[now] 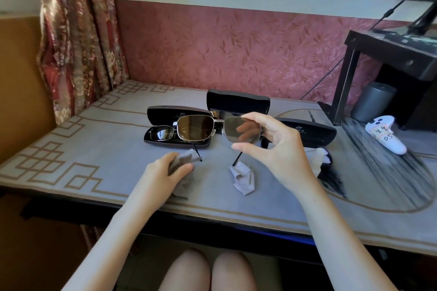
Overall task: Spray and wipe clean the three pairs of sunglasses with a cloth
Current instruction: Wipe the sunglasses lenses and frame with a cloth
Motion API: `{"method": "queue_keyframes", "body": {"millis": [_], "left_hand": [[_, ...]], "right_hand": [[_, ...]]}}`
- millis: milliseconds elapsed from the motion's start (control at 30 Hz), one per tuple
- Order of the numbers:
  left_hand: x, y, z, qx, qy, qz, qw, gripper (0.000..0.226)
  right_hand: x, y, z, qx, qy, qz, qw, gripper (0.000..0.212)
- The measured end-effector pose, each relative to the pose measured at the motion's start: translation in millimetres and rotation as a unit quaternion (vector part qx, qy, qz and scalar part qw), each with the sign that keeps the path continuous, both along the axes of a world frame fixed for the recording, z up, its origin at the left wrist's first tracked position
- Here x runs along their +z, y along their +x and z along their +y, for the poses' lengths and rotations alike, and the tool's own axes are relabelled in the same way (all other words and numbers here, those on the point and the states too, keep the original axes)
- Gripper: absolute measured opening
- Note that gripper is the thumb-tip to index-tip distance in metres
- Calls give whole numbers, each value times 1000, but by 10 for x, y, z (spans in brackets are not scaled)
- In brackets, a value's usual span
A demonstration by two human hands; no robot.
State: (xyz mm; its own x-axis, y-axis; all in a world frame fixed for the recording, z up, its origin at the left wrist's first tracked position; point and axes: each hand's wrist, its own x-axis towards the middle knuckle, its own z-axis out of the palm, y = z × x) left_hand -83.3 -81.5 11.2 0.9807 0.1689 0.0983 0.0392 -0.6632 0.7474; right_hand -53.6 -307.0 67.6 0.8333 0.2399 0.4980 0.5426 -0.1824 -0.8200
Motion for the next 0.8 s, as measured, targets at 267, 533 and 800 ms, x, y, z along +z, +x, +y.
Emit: {"method": "queue_keyframes", "body": {"millis": [267, 533, 800], "left_hand": [[119, -154, 196, 18, -7, -112, 994, 78], [385, -355, 84, -114, -60, -232, 964, 88], [446, -395, 116, -86, -78, -245, 963, 67]], "right_hand": [[-9, -38, 17, 23, -12, -7, 1000, 49], [-47, -89, 133, 48, -36, -35, 998, 50], [-60, -99, 161, 65, -33, -15, 997, 50]]}}
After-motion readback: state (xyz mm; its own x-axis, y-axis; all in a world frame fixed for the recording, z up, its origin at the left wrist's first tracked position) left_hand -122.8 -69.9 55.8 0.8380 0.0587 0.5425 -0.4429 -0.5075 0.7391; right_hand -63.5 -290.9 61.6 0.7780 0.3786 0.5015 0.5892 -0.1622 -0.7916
